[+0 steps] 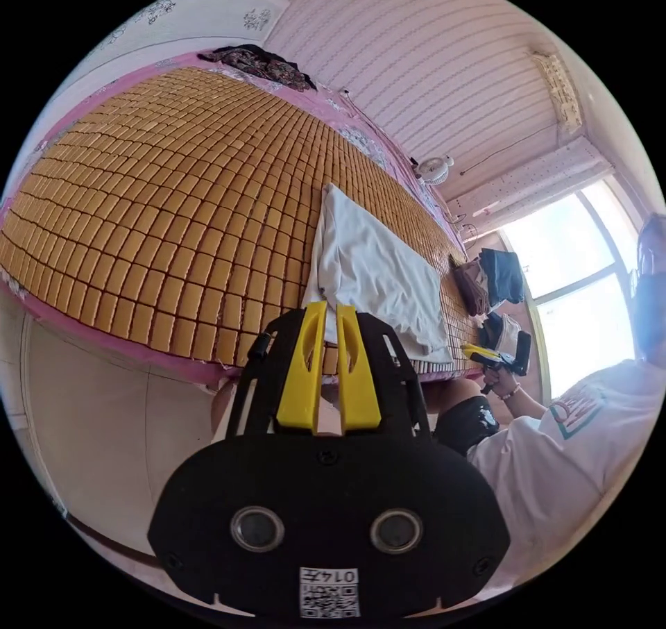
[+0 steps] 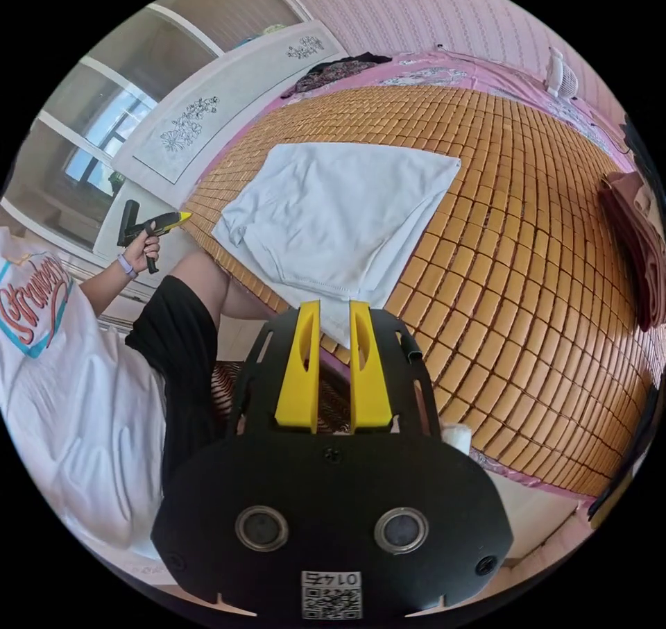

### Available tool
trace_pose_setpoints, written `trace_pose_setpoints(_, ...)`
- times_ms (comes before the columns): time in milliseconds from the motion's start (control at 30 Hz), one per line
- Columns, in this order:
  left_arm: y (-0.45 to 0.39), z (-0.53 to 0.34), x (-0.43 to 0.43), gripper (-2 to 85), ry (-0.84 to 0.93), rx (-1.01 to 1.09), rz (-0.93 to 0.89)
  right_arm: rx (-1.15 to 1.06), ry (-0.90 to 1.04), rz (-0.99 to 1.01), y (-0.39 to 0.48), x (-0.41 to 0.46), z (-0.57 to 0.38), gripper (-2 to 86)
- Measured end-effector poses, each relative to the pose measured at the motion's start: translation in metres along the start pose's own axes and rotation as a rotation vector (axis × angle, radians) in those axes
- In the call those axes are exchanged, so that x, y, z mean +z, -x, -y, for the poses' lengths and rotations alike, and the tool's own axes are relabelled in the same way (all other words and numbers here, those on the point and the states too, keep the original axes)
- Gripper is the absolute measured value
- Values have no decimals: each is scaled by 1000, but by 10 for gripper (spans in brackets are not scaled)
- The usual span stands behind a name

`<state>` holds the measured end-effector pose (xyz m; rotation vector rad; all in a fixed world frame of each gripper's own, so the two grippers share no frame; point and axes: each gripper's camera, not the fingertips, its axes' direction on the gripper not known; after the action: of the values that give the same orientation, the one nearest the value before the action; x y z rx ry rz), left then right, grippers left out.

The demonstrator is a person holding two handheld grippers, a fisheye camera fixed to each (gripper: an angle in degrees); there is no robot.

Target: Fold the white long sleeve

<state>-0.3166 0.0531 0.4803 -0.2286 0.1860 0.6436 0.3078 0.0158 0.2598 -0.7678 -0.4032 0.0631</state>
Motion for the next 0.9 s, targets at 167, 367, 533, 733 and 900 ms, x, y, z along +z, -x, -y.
trace_pose_setpoints(167, -28, 3, 32, 44, 45, 141, 32, -151, -2, -93, 47, 14, 30, 82)
trace_pose_setpoints(367, -60, 12, 101, 40, 167, 280, 78, -303, 13, -80, 99, 46, 79, 70)
trace_pose_setpoints(533, -58, -4, 130, 4, 282, 282, 232, -352, 150, -7, 125, 84, 119, 59)
trace_pose_setpoints(733, -50, -16, 117, 42, 216, 189, 109, -404, 193, 35, 137, 81, 128, 62)
trace_pose_setpoints(900, -112, -31, 117, 38, 158, 398, 98, -485, 126, 42, 150, 54, 173, 47)
